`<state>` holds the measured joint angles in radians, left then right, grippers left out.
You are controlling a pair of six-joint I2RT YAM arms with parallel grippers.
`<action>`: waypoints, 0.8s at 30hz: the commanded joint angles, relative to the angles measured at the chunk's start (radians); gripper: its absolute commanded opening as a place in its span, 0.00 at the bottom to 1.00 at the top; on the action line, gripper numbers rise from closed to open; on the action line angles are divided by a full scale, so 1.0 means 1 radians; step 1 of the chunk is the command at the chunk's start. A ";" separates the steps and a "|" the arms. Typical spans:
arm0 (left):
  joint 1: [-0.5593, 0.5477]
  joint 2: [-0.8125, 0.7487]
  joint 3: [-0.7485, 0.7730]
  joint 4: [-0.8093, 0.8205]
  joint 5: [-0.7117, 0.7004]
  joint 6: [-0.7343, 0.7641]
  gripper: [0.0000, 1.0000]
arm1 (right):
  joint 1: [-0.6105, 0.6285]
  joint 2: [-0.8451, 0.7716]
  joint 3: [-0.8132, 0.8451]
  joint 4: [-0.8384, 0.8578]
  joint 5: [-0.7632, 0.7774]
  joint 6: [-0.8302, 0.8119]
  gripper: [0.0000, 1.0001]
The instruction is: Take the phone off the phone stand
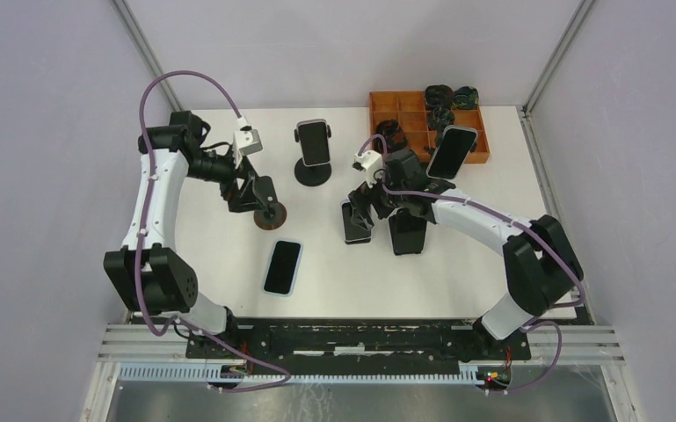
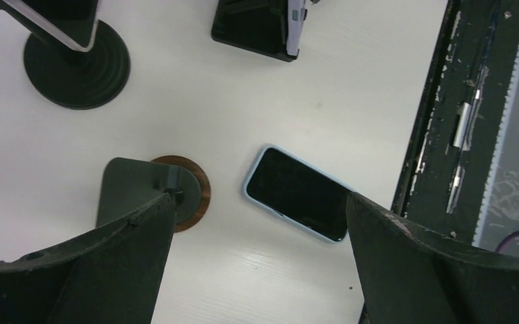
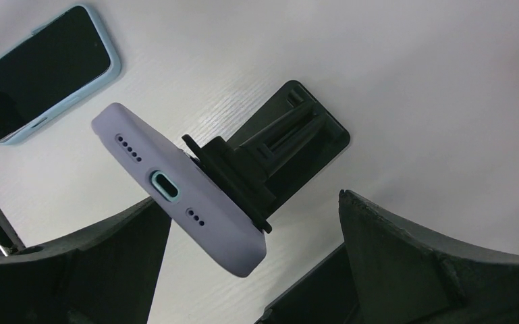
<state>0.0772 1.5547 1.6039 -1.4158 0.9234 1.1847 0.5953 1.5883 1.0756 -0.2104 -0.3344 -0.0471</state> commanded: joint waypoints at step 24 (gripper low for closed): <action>-0.388 -0.217 -0.573 0.896 -0.140 -0.983 1.00 | 0.002 -0.354 -0.008 0.057 0.050 0.219 0.98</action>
<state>-0.2096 1.3506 1.0748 -0.7952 0.8780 0.3985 0.5957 1.2972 1.0756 -0.1776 -0.2871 0.1165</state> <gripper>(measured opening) 0.997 0.982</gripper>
